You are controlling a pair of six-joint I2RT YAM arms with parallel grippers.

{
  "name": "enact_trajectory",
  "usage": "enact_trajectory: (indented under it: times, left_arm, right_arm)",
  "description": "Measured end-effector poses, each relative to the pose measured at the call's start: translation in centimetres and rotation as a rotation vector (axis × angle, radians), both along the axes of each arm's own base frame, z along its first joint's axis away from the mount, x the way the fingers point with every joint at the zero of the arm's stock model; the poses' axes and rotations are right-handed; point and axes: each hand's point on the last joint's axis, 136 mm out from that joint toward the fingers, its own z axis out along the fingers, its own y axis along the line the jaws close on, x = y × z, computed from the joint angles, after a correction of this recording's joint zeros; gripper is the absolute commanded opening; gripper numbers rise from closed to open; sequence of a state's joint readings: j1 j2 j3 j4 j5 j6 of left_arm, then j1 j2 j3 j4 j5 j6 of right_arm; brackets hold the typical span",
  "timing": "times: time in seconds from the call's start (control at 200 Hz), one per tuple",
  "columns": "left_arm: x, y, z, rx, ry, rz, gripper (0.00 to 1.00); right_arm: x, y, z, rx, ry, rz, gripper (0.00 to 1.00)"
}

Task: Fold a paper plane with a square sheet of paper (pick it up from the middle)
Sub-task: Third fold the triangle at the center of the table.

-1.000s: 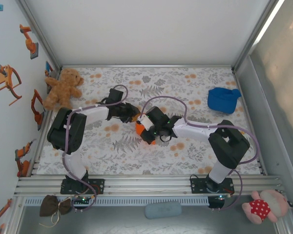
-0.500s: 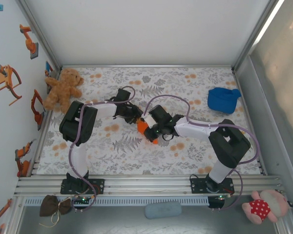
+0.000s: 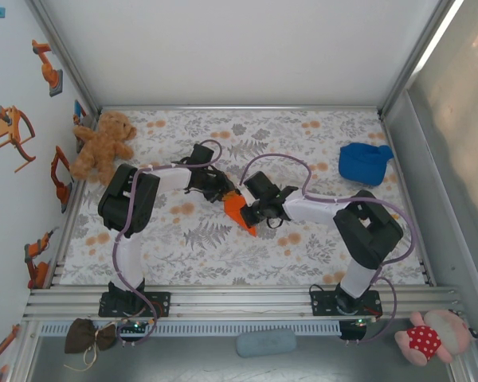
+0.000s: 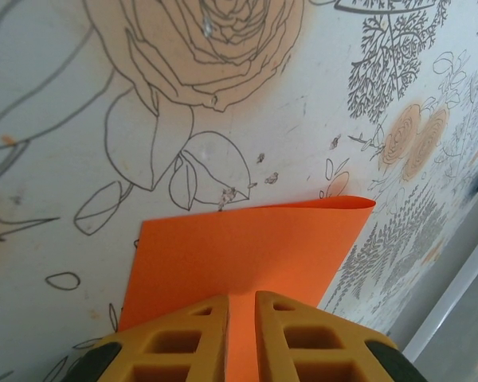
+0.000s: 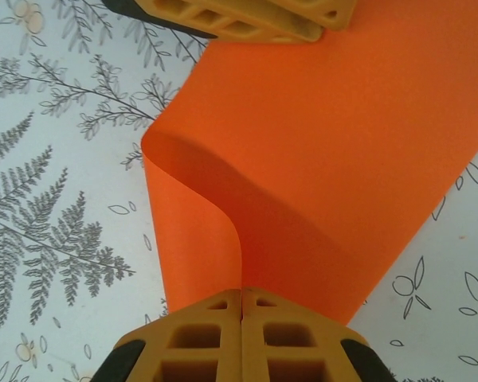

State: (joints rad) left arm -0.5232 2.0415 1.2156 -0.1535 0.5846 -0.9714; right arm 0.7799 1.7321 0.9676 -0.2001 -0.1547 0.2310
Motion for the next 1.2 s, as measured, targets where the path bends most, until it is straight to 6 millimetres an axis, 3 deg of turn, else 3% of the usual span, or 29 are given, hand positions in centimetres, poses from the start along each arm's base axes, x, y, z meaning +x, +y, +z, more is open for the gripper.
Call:
enact_trajectory:
  times: [1.202]
  left_arm:
    - [-0.1,-0.2,0.0,-0.009,0.000,-0.021,0.16]
  right_arm:
    - [0.4,-0.6,-1.8,-0.054,0.012,-0.032,0.00]
